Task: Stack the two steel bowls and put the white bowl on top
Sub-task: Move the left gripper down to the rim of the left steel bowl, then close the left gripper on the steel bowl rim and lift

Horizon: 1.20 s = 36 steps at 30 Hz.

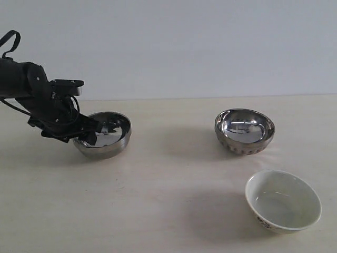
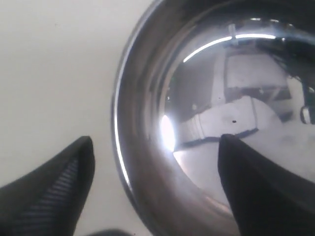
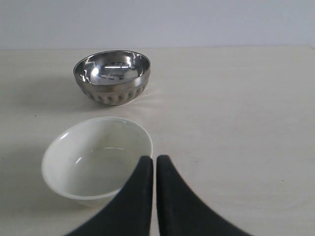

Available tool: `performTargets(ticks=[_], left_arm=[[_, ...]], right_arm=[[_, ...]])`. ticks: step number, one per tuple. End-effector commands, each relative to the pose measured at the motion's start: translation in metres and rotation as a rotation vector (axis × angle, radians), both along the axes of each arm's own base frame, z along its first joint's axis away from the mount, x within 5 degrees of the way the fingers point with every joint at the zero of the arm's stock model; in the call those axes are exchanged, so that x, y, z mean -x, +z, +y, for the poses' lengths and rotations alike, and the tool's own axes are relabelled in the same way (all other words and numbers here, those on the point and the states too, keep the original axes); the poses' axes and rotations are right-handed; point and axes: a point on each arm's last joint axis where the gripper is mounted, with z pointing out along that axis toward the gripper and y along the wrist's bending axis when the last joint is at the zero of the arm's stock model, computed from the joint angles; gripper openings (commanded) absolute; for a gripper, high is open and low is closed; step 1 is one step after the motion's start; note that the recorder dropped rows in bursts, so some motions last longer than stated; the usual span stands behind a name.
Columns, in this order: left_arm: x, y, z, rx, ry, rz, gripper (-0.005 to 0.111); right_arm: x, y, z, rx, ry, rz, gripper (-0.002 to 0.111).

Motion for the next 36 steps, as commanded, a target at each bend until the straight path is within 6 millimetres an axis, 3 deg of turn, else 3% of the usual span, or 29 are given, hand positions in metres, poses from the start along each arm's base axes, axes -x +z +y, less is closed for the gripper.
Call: performTargets(ticks=[1, 7, 11, 14, 22, 31, 36], left_arm=[[-0.003, -0.012, -0.002, 0.011, 0.006, 0.004, 0.065], [-0.005, -0.017, -0.002, 0.010, 0.009, -0.006, 0.060], [-0.004, -0.019, -0.002, 0.014, 0.017, 0.000, 0.031], [-0.003, -0.020, -0.003, 0.025, 0.029, 0.024, 0.003], [0.000, -0.017, -0.003, 0.024, 0.024, 0.048, 0.004], [0.010, 0.023, -0.012, 0.134, -0.018, 0.025, 0.004], [0.024, 0.046, -0.034, 0.208, -0.091, -0.015, 0.004]], right_arm=[[0.000, 0.001, 0.000, 0.009, 0.002, -0.013, 0.000], [0.000, 0.001, 0.000, 0.009, 0.002, -0.013, 0.000], [0.000, 0.001, 0.000, 0.009, 0.002, -0.013, 0.000], [0.000, 0.001, 0.000, 0.009, 0.002, -0.013, 0.000], [0.000, 0.001, 0.000, 0.009, 0.002, -0.013, 0.000], [0.000, 0.001, 0.000, 0.009, 0.002, -0.013, 0.000], [0.000, 0.001, 0.000, 0.009, 0.002, -0.013, 0.000]])
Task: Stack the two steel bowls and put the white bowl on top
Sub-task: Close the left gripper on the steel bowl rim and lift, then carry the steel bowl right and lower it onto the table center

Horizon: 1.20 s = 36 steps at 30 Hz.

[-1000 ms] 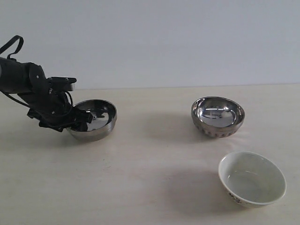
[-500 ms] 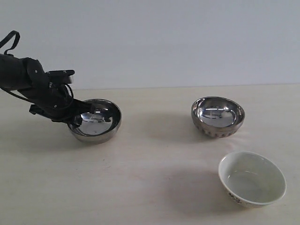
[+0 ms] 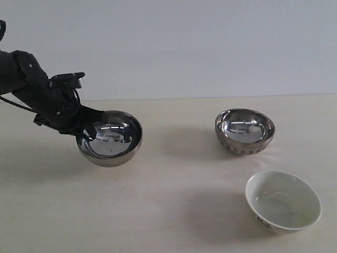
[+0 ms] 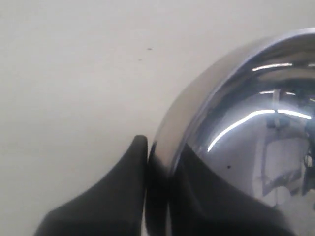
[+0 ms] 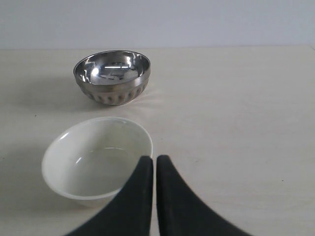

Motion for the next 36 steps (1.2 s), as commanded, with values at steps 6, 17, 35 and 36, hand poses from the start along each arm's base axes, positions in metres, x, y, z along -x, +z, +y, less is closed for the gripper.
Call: performTargets(ticks=[6, 17, 35, 36], left_arm=[[0.035, 0.030, -0.066, 0.090, -0.192, -0.013, 0.004], [0.089, -0.002, -0.123, 0.049, -0.373, 0.089, 0.004], [0.088, -0.014, -0.119, 0.033, -0.327, 0.030, 0.004], [0.087, -0.016, -0.119, 0.032, -0.324, 0.033, 0.004]], right_arm=[[0.000, 0.001, 0.000, 0.009, 0.002, -0.013, 0.000], [0.000, 0.001, 0.000, 0.009, 0.002, -0.013, 0.000], [0.000, 0.001, 0.000, 0.009, 0.002, -0.013, 0.000], [0.000, 0.001, 0.000, 0.009, 0.002, -0.013, 0.000]])
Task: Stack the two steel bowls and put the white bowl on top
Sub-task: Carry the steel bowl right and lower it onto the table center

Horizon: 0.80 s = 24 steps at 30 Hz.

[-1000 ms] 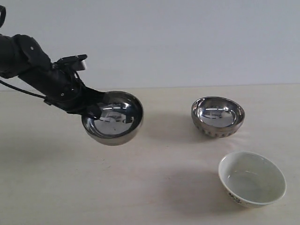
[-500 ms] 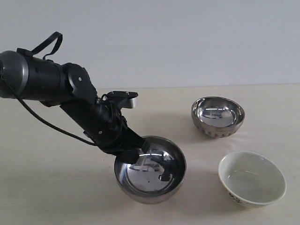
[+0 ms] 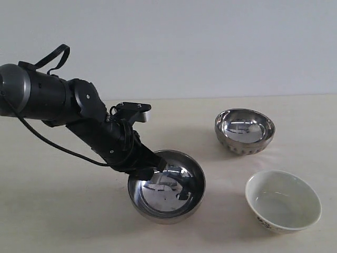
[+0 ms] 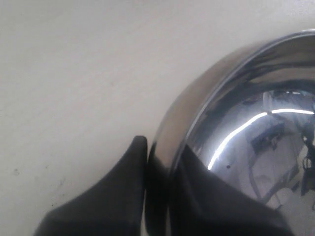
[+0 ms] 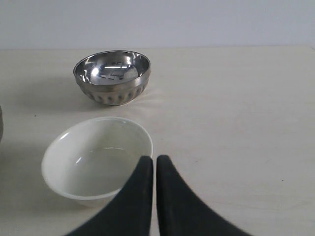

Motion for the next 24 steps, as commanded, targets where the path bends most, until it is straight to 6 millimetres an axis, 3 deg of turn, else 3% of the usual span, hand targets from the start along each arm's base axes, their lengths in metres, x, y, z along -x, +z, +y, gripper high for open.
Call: performTargets(ticks=[1, 15, 24], left_arm=[[-0.001, -0.003, -0.001, 0.009, 0.018, -0.002, 0.004], [-0.001, -0.014, -0.001, 0.006, 0.071, 0.046, 0.005], [-0.004, -0.014, -0.001, 0.003, 0.069, 0.012, 0.051]], right_arm=[[0.000, 0.001, 0.000, 0.009, 0.002, -0.013, 0.000], [0.000, 0.001, 0.000, 0.003, 0.002, -0.010, 0.000], [0.000, 0.001, 0.000, 0.003, 0.002, -0.010, 0.000]])
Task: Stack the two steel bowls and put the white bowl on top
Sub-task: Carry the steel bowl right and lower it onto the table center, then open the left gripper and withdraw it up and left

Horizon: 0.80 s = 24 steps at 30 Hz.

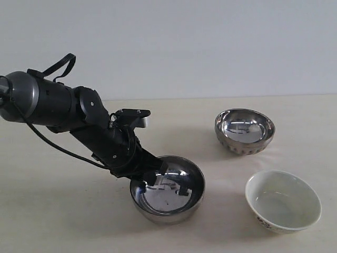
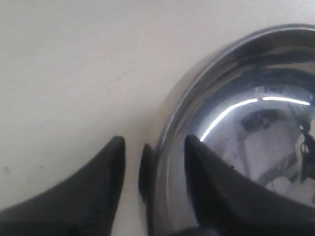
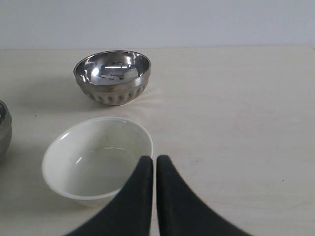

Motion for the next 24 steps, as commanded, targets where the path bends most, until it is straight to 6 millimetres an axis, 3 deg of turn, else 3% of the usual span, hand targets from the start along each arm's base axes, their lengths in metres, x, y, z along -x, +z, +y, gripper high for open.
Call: performTargets(ticks=[1, 8, 14, 16, 21, 24], left_arm=[[-0.002, 0.001, 0.000, 0.002, 0.012, -0.030, 0.054], [-0.006, 0.015, 0.002, -0.030, -0.033, -0.113, 0.056], [-0.006, 0.065, 0.011, 0.024, -0.008, -0.249, 0.052], [-0.004, 0.080, 0.012, 0.045, -0.002, -0.283, 0.044], [0.004, 0.114, 0.018, 0.088, 0.014, -0.396, 0.004], [0.011, 0.133, 0.025, 0.120, 0.044, -0.482, 0.004]], right_arm=[[0.000, 0.001, 0.000, 0.003, 0.002, -0.010, 0.000], [0.000, 0.001, 0.000, 0.003, 0.002, -0.010, 0.000], [0.000, 0.001, 0.000, 0.003, 0.002, -0.010, 0.000], [0.000, 0.001, 0.000, 0.003, 0.002, -0.010, 0.000], [0.000, 0.001, 0.000, 0.003, 0.002, -0.010, 0.000], [0.000, 0.001, 0.000, 0.003, 0.002, -0.010, 0.000]])
